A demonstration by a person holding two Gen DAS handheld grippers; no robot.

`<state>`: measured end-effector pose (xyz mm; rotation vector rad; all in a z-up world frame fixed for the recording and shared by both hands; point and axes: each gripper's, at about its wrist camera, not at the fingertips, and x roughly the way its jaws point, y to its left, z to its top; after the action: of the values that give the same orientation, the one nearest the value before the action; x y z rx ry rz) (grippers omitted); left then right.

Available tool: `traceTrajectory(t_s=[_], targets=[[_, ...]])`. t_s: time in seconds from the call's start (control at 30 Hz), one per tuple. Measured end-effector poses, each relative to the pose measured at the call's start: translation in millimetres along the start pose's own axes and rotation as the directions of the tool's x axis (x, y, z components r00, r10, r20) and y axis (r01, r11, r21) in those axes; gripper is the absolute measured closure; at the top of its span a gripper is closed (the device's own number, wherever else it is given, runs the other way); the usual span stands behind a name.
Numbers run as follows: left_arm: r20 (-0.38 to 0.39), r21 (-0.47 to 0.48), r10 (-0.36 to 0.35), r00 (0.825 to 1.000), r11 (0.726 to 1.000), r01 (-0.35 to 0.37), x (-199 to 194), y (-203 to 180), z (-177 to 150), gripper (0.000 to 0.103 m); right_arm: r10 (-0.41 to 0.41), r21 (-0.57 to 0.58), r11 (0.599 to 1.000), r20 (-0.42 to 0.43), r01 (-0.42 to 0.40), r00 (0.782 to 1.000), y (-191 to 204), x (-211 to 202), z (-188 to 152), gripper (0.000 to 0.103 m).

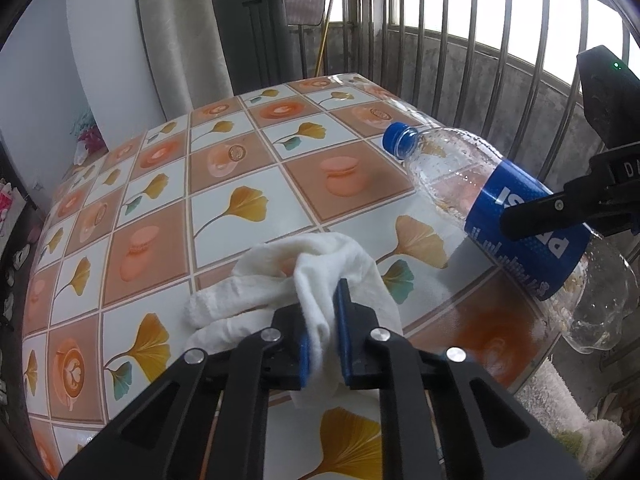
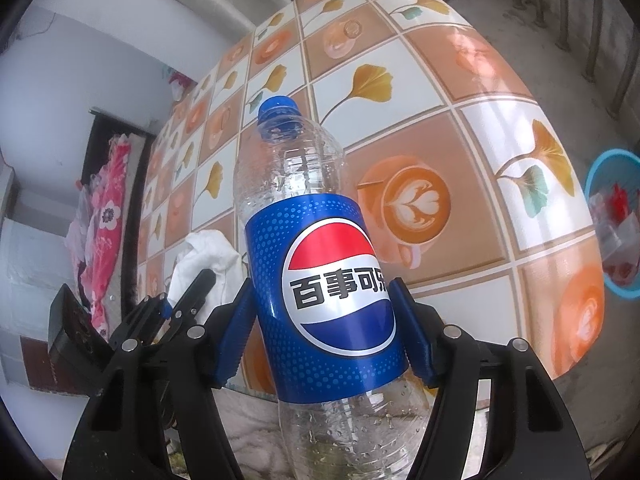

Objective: Collect trash
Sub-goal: 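Lift the glove and Pepsi bottle and carry both toward the blue wastebasket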

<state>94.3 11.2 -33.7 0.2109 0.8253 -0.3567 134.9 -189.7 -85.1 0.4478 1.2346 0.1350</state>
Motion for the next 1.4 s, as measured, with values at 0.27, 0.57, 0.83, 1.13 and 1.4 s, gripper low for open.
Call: traceTrajectory(t_s=[0.27, 0.57, 0.83, 1.13, 1.4], targets=[[0.013, 0.002, -0.002, 1.0, 1.0, 0.002, -3, 0, 2, 0.095, 0.006, 0.006, 1.0, 0.015, -0.006, 1.0, -3, -8, -1, 0.042], [0.039, -0.002, -0.004, 0.999, 1.0, 0.005, -9, 2, 3, 0.096, 0.013, -0.002, 1.0, 0.03, -0.013, 0.999, -1, -17, -1, 0.042], [0.064, -0.005, 0.006, 0.998, 1.0, -0.006, -18, 2, 4, 0.096, 0.02, -0.007, 1.0, 0.04, -0.02, 0.999, 4, -22, -3, 0.042], [0.095, -0.005, 0.018, 0.995, 1.0, -0.017, -31, 2, 6, 0.096, 0.031, -0.017, 0.999, 0.065, -0.03, 0.997, 7, -33, -7, 0.042], [0.123, 0.004, 0.026, 0.992, 1.0, -0.026, -43, -2, 9, 0.096, 0.048, -0.016, 0.999, 0.092, -0.047, 0.995, 2, -47, -13, 0.042]])
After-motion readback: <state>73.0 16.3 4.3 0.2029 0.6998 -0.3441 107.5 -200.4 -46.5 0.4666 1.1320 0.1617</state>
